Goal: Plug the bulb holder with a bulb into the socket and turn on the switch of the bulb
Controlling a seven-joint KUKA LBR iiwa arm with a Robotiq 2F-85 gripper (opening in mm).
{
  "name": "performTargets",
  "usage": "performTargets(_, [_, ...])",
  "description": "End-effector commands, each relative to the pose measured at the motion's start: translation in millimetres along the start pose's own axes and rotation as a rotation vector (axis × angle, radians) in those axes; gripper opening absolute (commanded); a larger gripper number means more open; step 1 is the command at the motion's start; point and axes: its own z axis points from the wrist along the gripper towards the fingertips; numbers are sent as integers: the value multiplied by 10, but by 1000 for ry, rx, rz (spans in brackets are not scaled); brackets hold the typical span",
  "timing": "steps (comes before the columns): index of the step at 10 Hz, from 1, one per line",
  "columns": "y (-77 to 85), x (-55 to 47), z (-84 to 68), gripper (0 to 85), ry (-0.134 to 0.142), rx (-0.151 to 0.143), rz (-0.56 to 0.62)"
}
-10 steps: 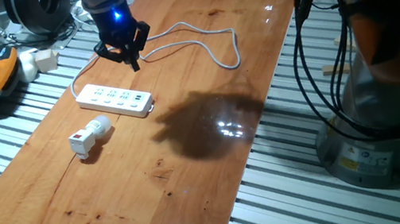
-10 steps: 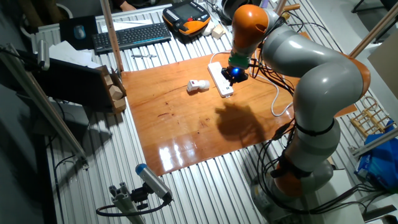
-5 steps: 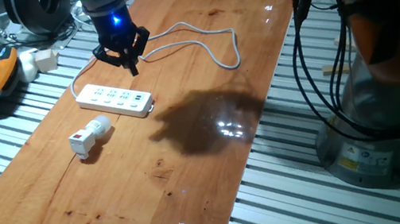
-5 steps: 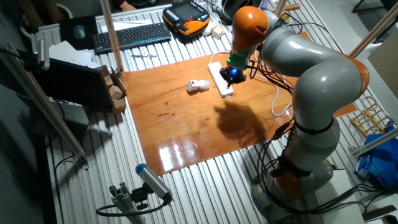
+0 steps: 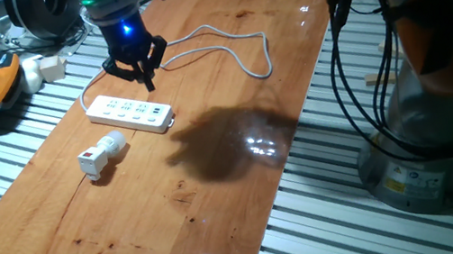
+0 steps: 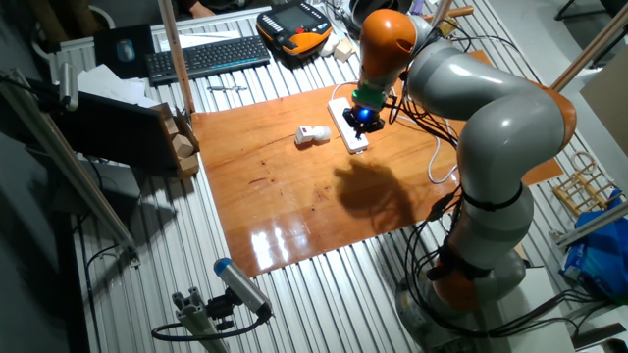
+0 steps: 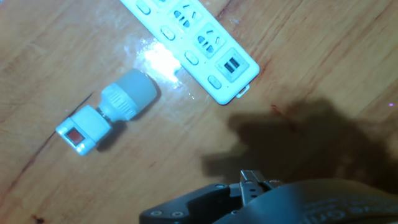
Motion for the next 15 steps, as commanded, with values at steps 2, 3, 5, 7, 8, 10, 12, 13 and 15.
performTargets(2, [44,16,36,0,-6,9,8])
performTargets(3, [53,18,46,0,-4,7,17])
performTargets(5, [84,30,89,0,-16,-20,38])
performTargets(7, [119,25,109,0,-21,-50,51])
performTargets(8, [126,12,108,0,-8,-73,59])
performTargets(10, [158,-4,93,0,2,-93,95])
performTargets(12, [218,12,150,0,-13,-84,110])
performTargets(13, [233,18,174,0,-28,-71,115])
performTargets(15, [315,30,156,0,-24,-63,146])
